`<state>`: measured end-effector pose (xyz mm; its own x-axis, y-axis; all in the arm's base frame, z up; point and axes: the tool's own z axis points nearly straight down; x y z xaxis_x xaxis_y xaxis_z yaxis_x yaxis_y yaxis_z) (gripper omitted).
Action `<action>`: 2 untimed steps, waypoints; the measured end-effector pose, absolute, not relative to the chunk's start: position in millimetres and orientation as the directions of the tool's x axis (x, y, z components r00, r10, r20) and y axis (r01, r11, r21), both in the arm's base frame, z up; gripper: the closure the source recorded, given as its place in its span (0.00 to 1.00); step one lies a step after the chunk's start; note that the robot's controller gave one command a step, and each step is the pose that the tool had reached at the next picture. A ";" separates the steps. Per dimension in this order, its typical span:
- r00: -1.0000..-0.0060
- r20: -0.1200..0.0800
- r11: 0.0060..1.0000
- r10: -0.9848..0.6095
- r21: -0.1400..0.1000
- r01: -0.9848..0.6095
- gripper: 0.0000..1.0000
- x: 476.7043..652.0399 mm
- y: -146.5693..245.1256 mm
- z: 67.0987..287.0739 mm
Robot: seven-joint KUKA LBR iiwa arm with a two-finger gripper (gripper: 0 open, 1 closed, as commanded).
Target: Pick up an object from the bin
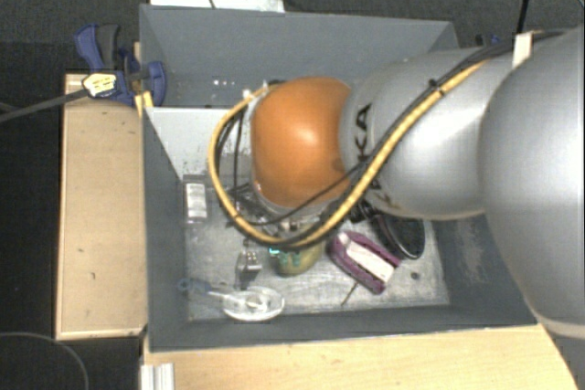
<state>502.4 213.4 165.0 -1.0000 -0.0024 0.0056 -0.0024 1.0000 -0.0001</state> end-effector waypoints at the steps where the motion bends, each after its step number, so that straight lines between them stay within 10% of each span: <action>1: -0.935 -0.017 0.935 -0.354 0.001 -0.354 0.00 484.1 227.8 73.1; 2: -0.979 0.001 0.979 -0.202 -0.001 -0.202 0.00 478.9 175.5 101.0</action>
Offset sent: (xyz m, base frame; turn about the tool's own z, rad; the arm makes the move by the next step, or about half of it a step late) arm -0.0233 0.0138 -0.0950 -0.3632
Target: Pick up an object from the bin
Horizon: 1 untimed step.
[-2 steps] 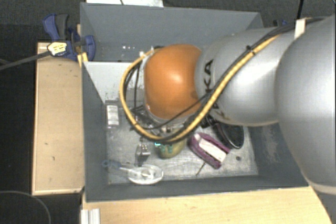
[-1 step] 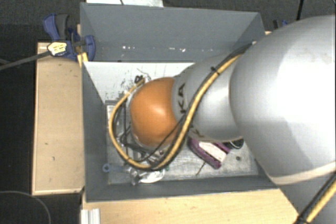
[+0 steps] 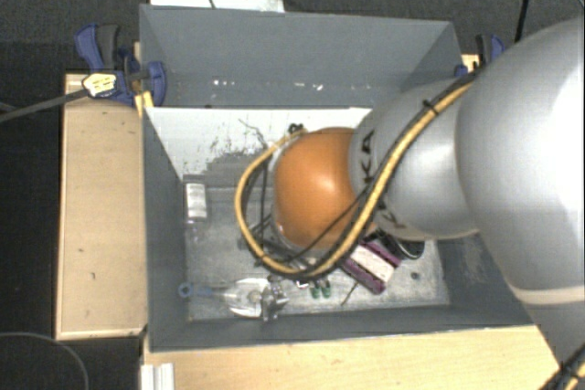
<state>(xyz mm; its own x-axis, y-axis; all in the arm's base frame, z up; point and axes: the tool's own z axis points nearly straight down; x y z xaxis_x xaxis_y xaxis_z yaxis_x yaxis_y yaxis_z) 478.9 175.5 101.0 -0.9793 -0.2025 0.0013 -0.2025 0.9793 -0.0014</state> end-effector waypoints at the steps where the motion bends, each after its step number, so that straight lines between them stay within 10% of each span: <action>1: -0.943 -0.005 0.943 -0.334 0.003 -0.334 0.00 478.4 233.1 100.5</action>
Offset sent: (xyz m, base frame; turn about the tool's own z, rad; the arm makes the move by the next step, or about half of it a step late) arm -0.0008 0.0549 -0.0010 -0.1349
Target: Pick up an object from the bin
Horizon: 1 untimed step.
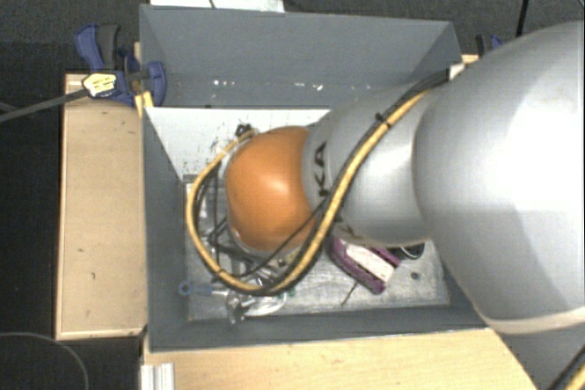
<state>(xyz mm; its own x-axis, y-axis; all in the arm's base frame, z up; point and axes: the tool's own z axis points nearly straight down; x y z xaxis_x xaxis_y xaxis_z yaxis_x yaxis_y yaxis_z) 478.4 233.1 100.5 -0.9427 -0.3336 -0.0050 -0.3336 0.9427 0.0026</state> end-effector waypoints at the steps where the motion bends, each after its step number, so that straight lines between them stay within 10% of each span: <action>1: -0.959 -0.021 0.959 -0.282 0.002 -0.282 0.00 482.5 197.3 72.9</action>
Offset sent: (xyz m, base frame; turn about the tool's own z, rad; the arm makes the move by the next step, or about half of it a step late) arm -0.0019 -0.0358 -0.0305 0.0425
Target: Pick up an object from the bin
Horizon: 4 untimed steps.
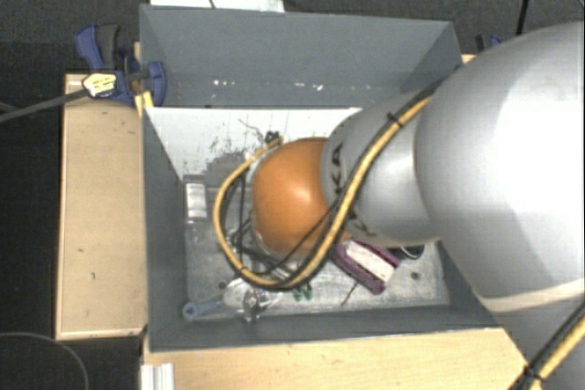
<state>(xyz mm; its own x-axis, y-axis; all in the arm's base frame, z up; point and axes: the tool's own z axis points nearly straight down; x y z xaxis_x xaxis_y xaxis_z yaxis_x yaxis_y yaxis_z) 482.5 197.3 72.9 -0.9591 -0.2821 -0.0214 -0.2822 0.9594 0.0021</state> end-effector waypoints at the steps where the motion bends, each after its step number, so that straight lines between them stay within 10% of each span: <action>1: -0.999 -0.005 0.999 -0.046 0.003 -0.046 0.00 482.1 223.4 70.6; 2: -0.999 -0.002 0.999 -0.043 0.002 -0.043 1.00 481.7 222.7 70.2; 4: -0.999 -0.005 0.999 -0.038 0.003 -0.038 1.00 483.7 223.3 123.3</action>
Offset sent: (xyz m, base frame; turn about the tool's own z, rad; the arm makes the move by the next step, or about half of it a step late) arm -0.0012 0.0252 -0.0029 0.2399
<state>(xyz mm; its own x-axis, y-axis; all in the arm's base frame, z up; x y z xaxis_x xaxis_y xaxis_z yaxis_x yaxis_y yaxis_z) 483.7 223.3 123.3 -0.9993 -0.0375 -0.0053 -0.0375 0.9993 0.0030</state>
